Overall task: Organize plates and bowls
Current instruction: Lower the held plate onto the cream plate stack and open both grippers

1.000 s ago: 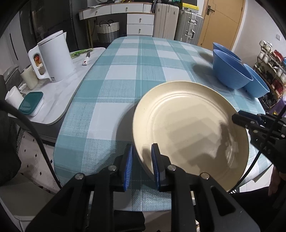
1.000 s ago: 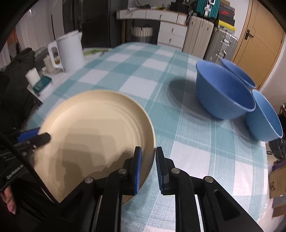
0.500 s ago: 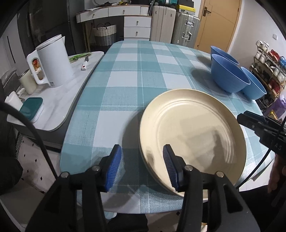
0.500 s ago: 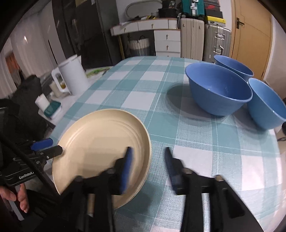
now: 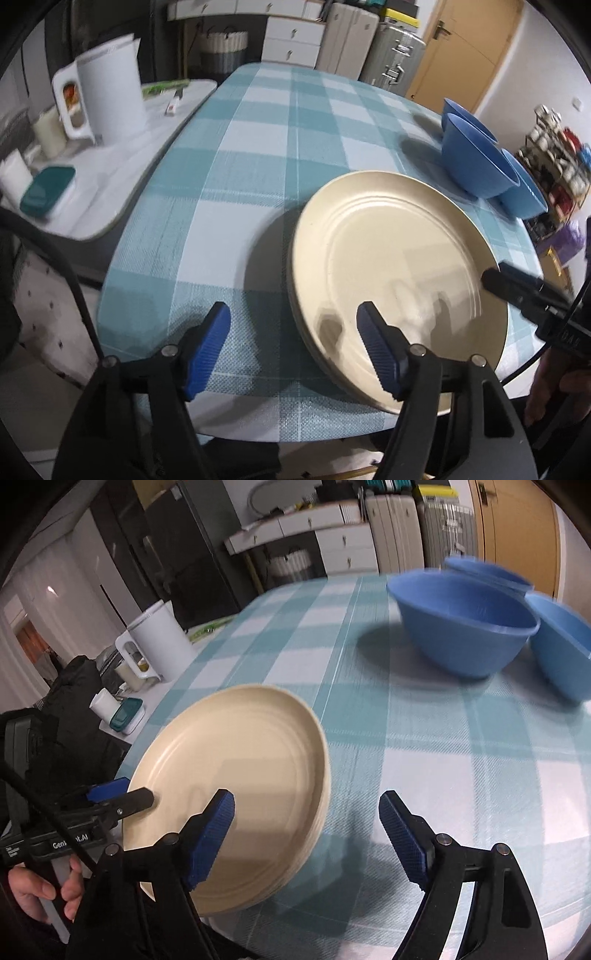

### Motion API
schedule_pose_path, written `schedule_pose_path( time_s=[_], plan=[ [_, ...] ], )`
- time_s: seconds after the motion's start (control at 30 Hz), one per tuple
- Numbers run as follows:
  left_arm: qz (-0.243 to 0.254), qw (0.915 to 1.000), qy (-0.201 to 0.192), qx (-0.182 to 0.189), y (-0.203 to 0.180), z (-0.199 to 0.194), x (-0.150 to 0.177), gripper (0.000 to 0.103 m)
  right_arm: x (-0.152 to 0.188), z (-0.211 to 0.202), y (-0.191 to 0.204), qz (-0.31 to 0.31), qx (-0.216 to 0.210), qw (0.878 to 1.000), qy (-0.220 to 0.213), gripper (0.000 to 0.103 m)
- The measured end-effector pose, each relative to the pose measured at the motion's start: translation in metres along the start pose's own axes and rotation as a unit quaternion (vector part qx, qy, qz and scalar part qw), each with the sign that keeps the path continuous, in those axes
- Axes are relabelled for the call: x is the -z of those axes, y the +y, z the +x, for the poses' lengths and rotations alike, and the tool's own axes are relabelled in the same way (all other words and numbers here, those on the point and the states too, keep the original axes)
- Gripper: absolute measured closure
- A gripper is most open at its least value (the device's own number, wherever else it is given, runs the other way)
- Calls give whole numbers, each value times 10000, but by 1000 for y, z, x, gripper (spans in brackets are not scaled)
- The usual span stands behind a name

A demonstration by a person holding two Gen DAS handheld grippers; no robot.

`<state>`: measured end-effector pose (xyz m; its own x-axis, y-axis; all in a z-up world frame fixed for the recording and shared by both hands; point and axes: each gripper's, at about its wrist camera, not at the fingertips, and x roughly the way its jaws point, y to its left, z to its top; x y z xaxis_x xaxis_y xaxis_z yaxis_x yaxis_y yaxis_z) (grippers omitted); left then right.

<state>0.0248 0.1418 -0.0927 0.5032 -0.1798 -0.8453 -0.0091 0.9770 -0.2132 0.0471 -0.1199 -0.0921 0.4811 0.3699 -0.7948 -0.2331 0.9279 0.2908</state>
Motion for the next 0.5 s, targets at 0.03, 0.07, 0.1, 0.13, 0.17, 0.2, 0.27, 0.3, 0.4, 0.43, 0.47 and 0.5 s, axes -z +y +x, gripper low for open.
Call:
schedule_pose_path(
  time_s=[0.03,0.07,0.1,0.13,0.17,0.2,0.27,0.3,0.4,0.43,0.47,0.5],
  plan=[
    [-83,9999,45,40,2,2,0,32,0,3,-2,122,-74,9999,63,23],
    [-150,9998,91,71,4,4,0,32,0,6,-4,256,-157,9995,138,24],
    [-194,9997,133,119,5,5,0,32,1,8,-5,334,-206,9990,192,24],
    [-231,9993,180,219,5,7,0,32,1,12,-7,436,-253,9983,285,25],
    [-264,9990,213,292,5,9,-1,32,1,16,-8,543,-305,9973,377,28],
    [-280,9988,246,311,5,11,0,32,1,20,-9,611,-374,9965,434,32],
    [-232,9988,314,293,2,14,0,32,1,26,-9,744,-479,9945,554,36],
    [-200,9988,350,284,-1,16,0,32,1,25,-8,754,-464,9947,517,37],
    [-179,9986,370,344,-3,17,0,34,2,29,-6,804,-595,9931,609,47],
    [-180,9986,364,335,-3,18,-1,34,3,29,-5,791,-561,9935,590,48],
    [-178,9986,358,334,-3,18,-1,35,3,29,-4,768,-536,9939,591,48],
    [-177,9986,358,339,-4,18,-1,35,3,29,-4,760,-518,9940,584,48]
  ],
)
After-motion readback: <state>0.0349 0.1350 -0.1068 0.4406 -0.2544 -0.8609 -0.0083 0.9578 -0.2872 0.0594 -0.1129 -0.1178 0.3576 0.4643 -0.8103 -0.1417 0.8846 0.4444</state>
